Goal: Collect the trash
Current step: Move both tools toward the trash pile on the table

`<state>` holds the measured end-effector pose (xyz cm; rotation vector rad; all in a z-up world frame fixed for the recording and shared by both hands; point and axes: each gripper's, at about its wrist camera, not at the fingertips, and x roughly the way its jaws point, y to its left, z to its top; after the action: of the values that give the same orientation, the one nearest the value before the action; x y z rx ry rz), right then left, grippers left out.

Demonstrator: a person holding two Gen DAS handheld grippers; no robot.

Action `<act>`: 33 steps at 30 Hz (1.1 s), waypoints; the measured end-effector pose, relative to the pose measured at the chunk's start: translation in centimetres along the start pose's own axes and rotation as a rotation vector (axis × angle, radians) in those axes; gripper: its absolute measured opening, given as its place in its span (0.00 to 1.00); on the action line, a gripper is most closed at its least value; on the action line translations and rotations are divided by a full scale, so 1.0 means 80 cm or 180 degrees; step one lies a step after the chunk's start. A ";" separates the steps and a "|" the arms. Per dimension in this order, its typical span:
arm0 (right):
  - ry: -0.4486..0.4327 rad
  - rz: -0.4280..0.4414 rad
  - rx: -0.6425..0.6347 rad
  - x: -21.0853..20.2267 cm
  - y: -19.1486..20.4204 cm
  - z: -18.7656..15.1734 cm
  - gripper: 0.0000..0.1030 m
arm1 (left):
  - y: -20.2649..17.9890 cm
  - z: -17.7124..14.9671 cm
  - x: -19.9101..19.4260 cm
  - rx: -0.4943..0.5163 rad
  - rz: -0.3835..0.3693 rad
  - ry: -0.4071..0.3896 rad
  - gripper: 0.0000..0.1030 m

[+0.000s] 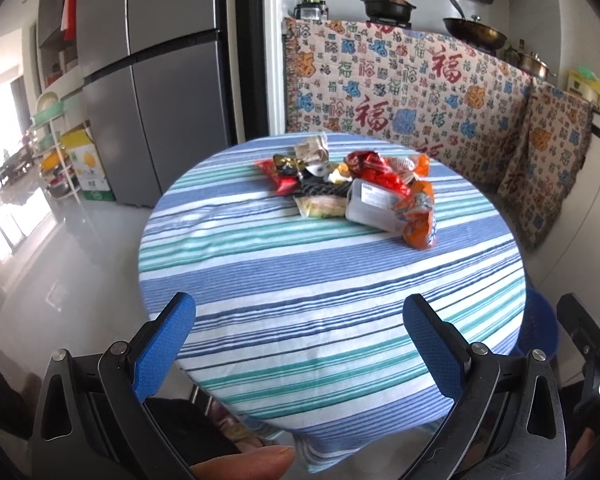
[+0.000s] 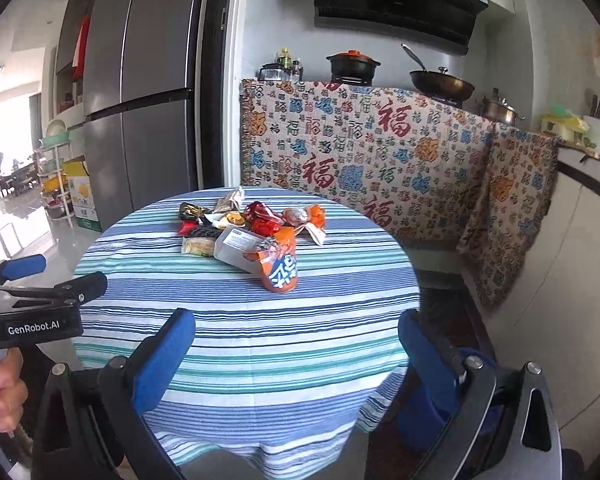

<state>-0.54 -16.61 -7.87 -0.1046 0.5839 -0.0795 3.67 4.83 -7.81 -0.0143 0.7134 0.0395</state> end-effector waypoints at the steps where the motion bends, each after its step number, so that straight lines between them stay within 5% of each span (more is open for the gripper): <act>1: 0.0011 0.0064 -0.0003 0.010 -0.001 -0.003 1.00 | 0.001 -0.001 0.006 -0.0004 0.0003 0.0012 1.00; 6: 0.0219 0.0198 -0.0107 0.071 -0.005 -0.014 1.00 | 0.012 0.003 0.052 -0.0005 0.0033 0.0150 1.00; 10: 0.0462 0.0398 -0.0065 0.129 -0.010 -0.009 1.00 | 0.018 0.019 0.119 -0.0068 -0.0176 0.0509 1.00; 16: 0.0834 0.0655 -0.0113 0.233 -0.002 0.006 0.99 | 0.009 0.028 0.210 0.0085 -0.0048 0.0768 1.00; 20: 0.1027 0.0824 -0.0157 0.287 0.003 0.008 0.83 | 0.011 0.027 0.246 0.0032 -0.0082 0.0951 1.00; 23: 0.1013 0.0696 -0.0044 0.313 -0.016 0.012 0.71 | 0.007 0.027 0.250 0.0122 -0.0033 0.0831 1.00; 27: 0.1034 0.0394 0.0348 0.326 -0.074 0.012 0.68 | 0.004 0.034 0.260 0.0187 -0.0108 0.0796 1.00; 33: 0.1090 0.0470 0.0051 0.328 -0.084 0.004 0.70 | 0.002 0.060 0.290 0.0705 -0.0589 0.0800 1.00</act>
<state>21.18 -26.01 -21.12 -0.0318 0.9310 0.0428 24.34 5.85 -19.35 0.1287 0.9619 -0.2220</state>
